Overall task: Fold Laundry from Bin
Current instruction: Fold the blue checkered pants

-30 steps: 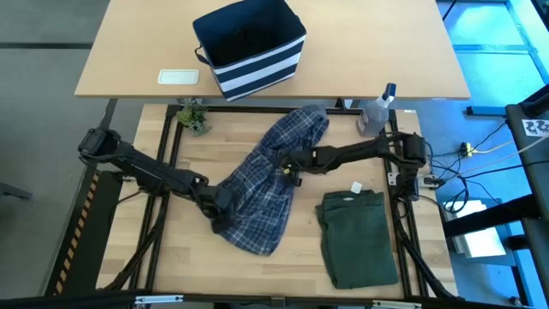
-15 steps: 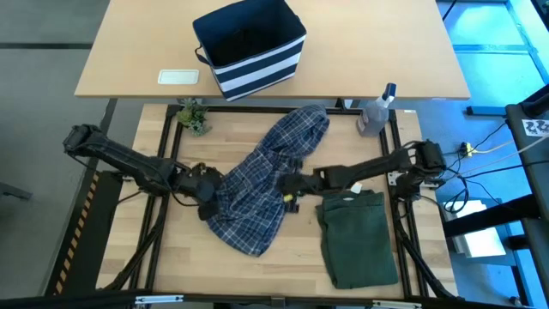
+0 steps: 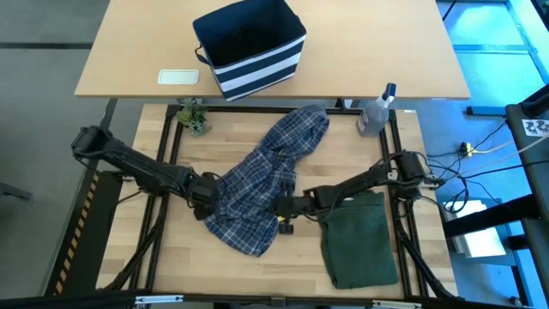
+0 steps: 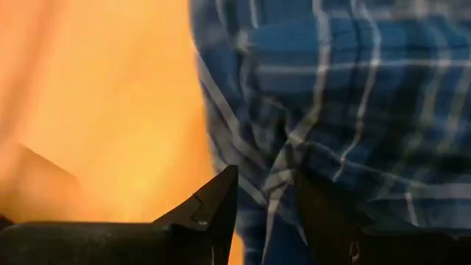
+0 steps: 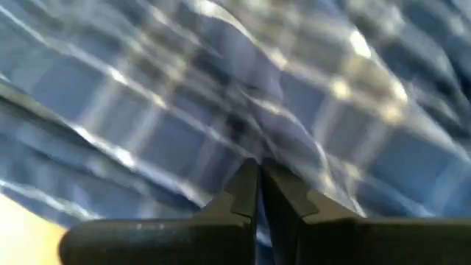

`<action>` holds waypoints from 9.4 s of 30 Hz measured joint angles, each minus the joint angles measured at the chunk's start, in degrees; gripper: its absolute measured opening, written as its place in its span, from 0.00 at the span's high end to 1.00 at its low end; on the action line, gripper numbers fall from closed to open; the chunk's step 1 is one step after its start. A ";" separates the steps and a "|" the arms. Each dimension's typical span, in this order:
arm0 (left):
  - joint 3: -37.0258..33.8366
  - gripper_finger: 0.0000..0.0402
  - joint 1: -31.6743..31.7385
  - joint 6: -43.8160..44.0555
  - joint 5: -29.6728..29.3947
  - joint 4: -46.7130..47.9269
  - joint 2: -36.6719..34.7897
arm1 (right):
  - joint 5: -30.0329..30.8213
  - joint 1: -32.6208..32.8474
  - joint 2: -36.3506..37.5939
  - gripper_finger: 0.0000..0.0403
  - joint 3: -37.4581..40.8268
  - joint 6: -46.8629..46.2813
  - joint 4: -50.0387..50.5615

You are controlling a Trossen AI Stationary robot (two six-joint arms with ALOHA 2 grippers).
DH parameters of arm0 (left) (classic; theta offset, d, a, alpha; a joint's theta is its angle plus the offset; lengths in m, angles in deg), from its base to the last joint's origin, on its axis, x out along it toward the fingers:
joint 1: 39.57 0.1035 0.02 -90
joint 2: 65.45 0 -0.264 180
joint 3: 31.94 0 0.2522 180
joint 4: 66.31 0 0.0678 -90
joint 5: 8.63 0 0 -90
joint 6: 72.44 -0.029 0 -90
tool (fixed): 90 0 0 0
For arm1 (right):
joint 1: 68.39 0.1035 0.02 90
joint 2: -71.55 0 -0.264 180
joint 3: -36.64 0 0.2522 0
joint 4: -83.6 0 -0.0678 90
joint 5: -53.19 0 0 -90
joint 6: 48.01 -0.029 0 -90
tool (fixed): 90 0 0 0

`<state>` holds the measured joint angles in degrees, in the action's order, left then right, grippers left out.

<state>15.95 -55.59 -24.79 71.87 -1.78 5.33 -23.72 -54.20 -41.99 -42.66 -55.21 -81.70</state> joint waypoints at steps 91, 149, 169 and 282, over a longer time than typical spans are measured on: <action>23.78 0.80 -30.59 -41.06 -28.24 -15.43 35.81 | 15.64 21.94 -3.91 0.91 -4.41 0.80 19.13; 26.91 1.00 -20.27 -28.52 -26.62 0.81 -5.83 | 24.61 10.47 -1.71 1.00 -46.83 -2.86 67.73; 13.15 1.00 9.56 -48.48 -15.60 -13.98 -13.25 | 5.67 -15.32 20.94 1.00 6.46 7.46 8.97; 10.78 0.69 -12.93 -3.12 -10.64 -8.09 6.23 | -11.84 -2.80 4.74 0.98 -7.50 -1.14 27.92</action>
<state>26.74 -68.52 -27.91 61.23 -9.87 11.56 -35.55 -57.00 -37.25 -50.15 -56.36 -53.78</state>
